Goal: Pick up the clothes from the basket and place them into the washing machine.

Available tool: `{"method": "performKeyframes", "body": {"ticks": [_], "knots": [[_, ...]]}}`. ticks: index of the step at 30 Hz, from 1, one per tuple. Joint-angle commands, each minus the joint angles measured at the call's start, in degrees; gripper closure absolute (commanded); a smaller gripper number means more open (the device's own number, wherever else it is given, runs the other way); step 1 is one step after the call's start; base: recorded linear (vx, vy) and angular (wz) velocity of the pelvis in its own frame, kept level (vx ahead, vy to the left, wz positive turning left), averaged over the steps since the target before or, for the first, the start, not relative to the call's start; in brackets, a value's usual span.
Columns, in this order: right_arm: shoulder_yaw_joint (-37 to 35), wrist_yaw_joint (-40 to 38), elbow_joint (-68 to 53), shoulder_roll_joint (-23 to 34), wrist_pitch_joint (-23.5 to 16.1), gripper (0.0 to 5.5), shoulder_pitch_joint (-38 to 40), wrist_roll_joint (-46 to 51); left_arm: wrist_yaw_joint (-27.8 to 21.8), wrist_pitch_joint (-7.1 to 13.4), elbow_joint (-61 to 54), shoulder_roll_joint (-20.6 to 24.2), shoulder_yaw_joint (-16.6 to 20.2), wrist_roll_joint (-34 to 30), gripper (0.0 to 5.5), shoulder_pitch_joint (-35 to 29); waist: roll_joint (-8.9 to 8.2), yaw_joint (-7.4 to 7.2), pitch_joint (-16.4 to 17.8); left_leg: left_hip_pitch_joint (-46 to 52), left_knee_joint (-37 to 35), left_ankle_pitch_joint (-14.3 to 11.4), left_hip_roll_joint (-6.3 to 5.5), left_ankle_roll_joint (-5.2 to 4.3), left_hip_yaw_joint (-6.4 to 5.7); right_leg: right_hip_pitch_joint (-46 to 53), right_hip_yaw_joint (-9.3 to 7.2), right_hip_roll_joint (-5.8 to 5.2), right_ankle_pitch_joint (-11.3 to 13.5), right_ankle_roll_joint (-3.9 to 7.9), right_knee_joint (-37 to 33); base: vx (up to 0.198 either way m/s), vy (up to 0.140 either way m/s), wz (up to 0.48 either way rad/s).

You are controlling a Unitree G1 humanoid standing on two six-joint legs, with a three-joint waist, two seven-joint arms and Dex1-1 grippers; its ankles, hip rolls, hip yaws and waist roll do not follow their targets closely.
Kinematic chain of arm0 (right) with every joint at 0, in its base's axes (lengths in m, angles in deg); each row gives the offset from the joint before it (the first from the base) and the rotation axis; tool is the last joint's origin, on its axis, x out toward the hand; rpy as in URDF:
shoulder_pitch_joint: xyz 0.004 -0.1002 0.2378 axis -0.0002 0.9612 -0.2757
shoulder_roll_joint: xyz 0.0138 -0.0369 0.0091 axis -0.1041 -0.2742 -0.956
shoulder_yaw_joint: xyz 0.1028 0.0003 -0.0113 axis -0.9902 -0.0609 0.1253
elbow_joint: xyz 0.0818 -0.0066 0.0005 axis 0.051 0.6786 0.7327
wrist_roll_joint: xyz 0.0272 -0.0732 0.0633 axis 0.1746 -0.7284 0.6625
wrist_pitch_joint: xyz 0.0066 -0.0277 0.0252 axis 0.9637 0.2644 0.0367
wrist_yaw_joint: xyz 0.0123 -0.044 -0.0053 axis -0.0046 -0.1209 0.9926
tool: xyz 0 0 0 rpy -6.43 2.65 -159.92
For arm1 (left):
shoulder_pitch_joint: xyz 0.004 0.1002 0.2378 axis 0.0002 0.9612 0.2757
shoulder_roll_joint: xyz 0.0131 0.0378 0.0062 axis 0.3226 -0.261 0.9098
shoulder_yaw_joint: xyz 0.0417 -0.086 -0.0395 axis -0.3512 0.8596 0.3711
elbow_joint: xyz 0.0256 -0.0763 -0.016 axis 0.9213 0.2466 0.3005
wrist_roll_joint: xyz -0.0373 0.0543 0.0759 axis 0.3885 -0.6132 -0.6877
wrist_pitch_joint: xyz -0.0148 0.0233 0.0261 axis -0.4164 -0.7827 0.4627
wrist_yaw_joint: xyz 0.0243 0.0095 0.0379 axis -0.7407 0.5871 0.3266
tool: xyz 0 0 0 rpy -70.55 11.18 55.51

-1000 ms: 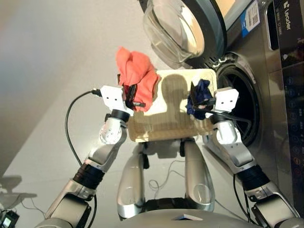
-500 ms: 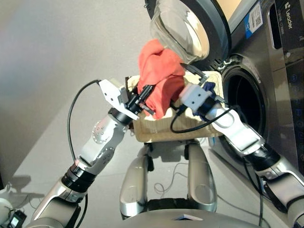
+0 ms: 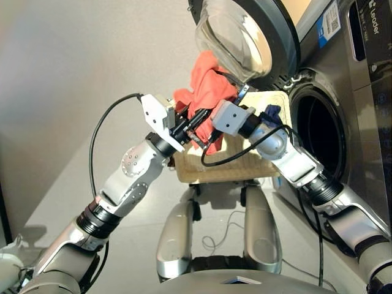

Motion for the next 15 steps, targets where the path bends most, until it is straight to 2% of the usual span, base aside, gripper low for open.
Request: {"method": "performKeyframes", "body": {"ticks": [1, 2, 9, 11, 12, 15], "knots": [[0.5, -0.6, -2.2, -5.6, -3.1, 3.75, -3.8, 0.1, -1.8, 2.6, -5.5, 1.1, -3.2, 0.3, 5.50, -2.3, -2.04, 1.04, -3.5, 1.4, -1.9, 0.5, -0.08, -3.51, -1.00, 3.5, 0.50, -3.50, 8.0, 7.07, -9.7, 0.000, 0.000, 0.000], [0.5, -0.5, -2.4, -5.5, -3.2, 5.50, -3.5, 0.3, -1.7, 2.6, -5.4, 1.2, -3.2, 0.2, 5.50, -2.3, -2.01, 1.04, -3.4, 1.3, -1.8, 0.6, 0.03, -3.53, -1.08, 3.5, 0.46, -3.51, 7.9, 7.04, -9.6, 0.000, 0.000, 0.000], [-1.3, -2.3, -3.5, -4.6, -4.4, 5.50, -0.2, 1.0, -1.1, 3.4, -4.7, 0.6, -2.7, -0.4, 5.50, -2.0, -1.95, 1.00, -3.3, 1.1, -1.5, 0.6, 0.17, -3.59, -1.23, 3.5, 0.34, -3.43, 7.6, 6.99, -9.5, 0.000, 0.000, 0.000], [-2.2, -2.9, -3.7, -4.6, -4.8, 5.50, 1.2, 1.7, -0.6, 3.7, -4.4, 0.2, -2.2, -1.1, 1.38, -1.6, -1.88, 1.02, -3.3, 1.1, -1.5, 0.6, 0.19, -3.60, -1.21, 3.6, 0.21, -3.50, 7.6, 7.01, -9.5, 0.000, 0.000, 0.000], [-2.6, -3.2, -3.9, -4.4, -5.0, 5.50, 2.0, 1.8, -0.3, 4.0, -4.4, 0.1, -2.0, -1.7, 0.00, -1.4, -1.85, 1.02, -3.3, 1.1, -1.5, 0.6, 0.18, -3.61, -1.24, 3.7, 0.15, -3.53, 7.5, 7.01, -9.5, 0.000, 0.000, 0.000], [-4.1, -5.3, -3.5, -4.5, -6.1, 5.50, 4.0, 2.1, 0.6, 4.8, -4.3, -0.5, -1.2, -2.7, 0.00, -0.4, -1.55, 1.09, -3.3, 1.2, -1.4, 0.5, 0.20, -3.56, -1.30, 3.8, 0.04, -3.61, 7.4, 6.98, -9.3, 0.000, 0.000, 0.000]]}}
